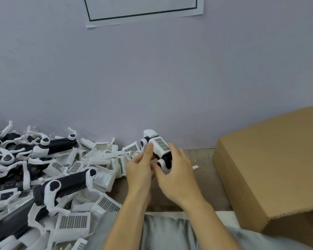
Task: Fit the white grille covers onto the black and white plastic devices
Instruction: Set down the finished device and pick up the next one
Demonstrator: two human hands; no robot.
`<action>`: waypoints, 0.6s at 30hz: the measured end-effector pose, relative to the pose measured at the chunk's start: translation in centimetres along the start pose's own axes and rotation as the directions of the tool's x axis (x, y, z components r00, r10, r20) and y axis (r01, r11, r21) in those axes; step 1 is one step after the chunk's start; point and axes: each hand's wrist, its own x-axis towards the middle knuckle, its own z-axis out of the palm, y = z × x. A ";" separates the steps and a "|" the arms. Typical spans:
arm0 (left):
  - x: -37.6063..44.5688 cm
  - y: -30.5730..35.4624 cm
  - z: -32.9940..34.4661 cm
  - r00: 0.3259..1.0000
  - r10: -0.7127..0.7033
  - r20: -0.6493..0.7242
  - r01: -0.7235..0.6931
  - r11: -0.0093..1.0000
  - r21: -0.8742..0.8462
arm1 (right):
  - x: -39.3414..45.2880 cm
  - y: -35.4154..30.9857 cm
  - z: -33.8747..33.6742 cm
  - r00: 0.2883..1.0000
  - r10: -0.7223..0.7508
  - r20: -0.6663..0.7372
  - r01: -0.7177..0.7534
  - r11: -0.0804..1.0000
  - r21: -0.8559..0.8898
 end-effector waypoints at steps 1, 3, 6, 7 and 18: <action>0.0 0.2 0.0 1.000 -0.015 0.012 0.015 1.000 -0.026 | 0.0 0.1 -0.1 1.000 0.030 -0.002 -0.030 0.999 -0.041; -0.2 0.3 0.1 0.999 0.025 0.020 -0.025 1.000 -0.014 | 0.0 0.2 -0.7 0.994 0.088 -0.057 -0.091 0.995 -0.047; 0.2 0.2 -0.2 0.960 0.263 -0.094 -0.227 0.932 0.284 | 0.1 0.0 -1.8 0.940 0.341 -0.008 -0.317 0.881 0.351; 0.3 0.3 -0.4 0.942 0.309 -0.128 -0.247 0.902 0.354 | 0.2 0.0 -2.3 0.917 0.393 0.061 -0.378 0.813 0.443; 1.4 0.3 -1.1 1.000 0.026 -0.017 -0.027 0.998 -0.063 | -0.1 -1.8 -4.9 0.548 0.324 0.772 -0.602 0.793 0.095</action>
